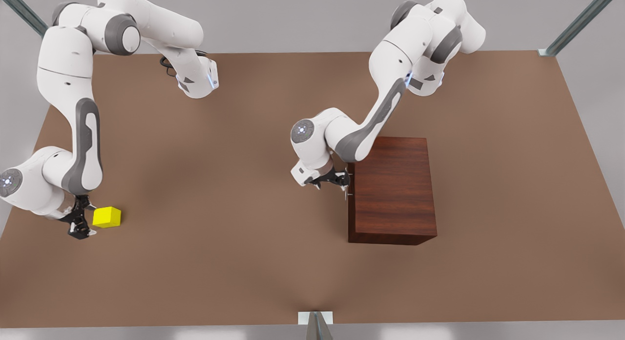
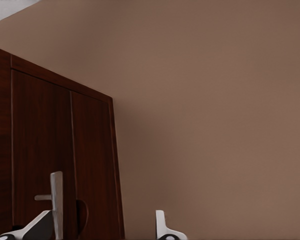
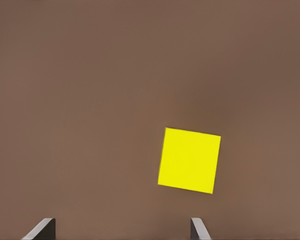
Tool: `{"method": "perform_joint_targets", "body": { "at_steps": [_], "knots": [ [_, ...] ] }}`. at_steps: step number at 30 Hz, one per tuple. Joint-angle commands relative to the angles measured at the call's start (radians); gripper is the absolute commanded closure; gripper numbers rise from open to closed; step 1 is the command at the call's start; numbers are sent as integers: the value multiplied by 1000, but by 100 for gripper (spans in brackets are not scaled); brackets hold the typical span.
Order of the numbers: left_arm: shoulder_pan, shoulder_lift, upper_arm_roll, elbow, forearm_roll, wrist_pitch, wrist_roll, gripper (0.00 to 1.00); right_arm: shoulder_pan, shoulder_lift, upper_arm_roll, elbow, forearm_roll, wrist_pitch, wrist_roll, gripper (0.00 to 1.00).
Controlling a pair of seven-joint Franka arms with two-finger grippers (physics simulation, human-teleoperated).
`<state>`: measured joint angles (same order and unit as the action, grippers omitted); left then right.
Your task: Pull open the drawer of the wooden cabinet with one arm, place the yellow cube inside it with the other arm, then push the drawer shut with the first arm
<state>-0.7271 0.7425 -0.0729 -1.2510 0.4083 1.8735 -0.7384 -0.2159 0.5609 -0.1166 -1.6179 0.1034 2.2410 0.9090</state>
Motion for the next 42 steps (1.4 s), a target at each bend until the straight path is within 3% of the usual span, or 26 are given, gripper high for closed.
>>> {"method": "perform_joint_targets", "body": {
  "at_steps": [1,18,24,42],
  "knots": [
    [-6,-2,-1,-4,72,-25,-228,0,1,4,2,-5,-2,26,265,0],
    [-12,58,-4,-21,126,49,-335,0,-25,56,0,-53,-41,18,257,0],
    [-31,58,-8,-4,116,67,-357,0,-94,102,55,-48,-56,84,186,0],
    [-69,80,-10,56,109,101,-371,0,-165,165,109,-53,-111,186,151,0]
  ]
}}
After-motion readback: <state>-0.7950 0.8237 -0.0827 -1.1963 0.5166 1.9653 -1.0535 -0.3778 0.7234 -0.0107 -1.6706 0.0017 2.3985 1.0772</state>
